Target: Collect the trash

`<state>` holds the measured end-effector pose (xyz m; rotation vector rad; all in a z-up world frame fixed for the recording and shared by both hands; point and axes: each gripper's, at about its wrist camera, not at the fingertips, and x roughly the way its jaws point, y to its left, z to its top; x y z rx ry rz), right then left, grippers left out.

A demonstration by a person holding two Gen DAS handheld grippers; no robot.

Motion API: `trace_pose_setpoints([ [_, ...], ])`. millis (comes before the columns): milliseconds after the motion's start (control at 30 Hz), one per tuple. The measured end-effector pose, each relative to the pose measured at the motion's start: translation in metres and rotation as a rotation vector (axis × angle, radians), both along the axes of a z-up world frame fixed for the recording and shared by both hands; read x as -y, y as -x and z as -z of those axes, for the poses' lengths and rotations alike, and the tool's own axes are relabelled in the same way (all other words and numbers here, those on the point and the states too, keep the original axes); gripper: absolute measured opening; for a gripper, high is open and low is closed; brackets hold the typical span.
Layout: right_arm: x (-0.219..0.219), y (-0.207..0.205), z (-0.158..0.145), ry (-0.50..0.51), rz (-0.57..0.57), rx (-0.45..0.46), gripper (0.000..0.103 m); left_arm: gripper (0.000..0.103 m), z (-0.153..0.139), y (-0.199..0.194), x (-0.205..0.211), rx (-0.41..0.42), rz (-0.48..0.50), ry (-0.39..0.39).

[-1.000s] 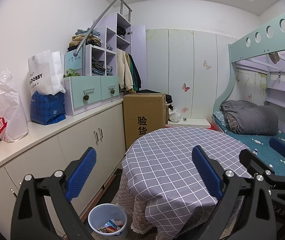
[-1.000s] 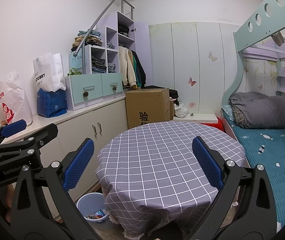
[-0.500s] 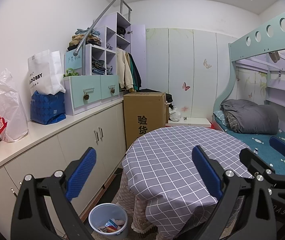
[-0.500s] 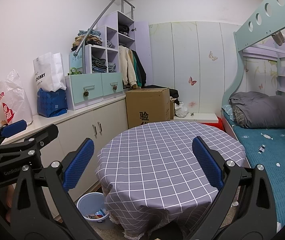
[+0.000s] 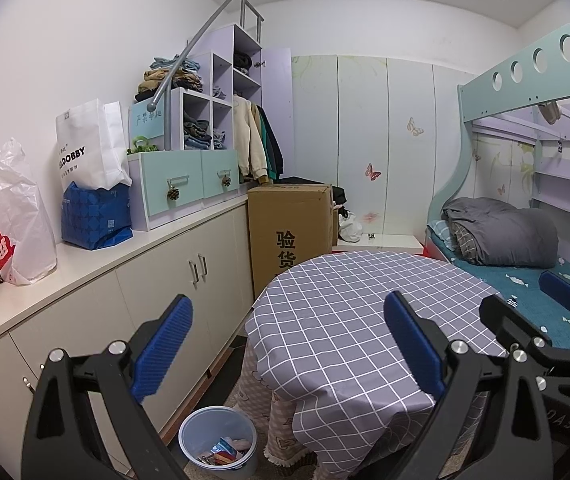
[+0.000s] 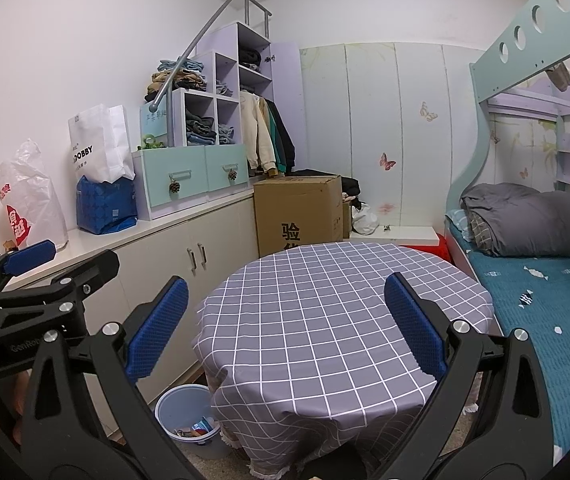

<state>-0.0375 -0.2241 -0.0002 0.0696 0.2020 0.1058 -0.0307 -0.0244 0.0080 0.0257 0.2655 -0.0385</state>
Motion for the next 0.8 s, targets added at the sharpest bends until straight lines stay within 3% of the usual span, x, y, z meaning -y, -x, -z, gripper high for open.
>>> trace_pose_setpoints([
  [800,0.0018,0.0002,0.0054,-0.001,-0.008,-0.011,0.096,0.094,0.0029,-0.0003,-0.0055,-0.006,0.004,-0.002],
])
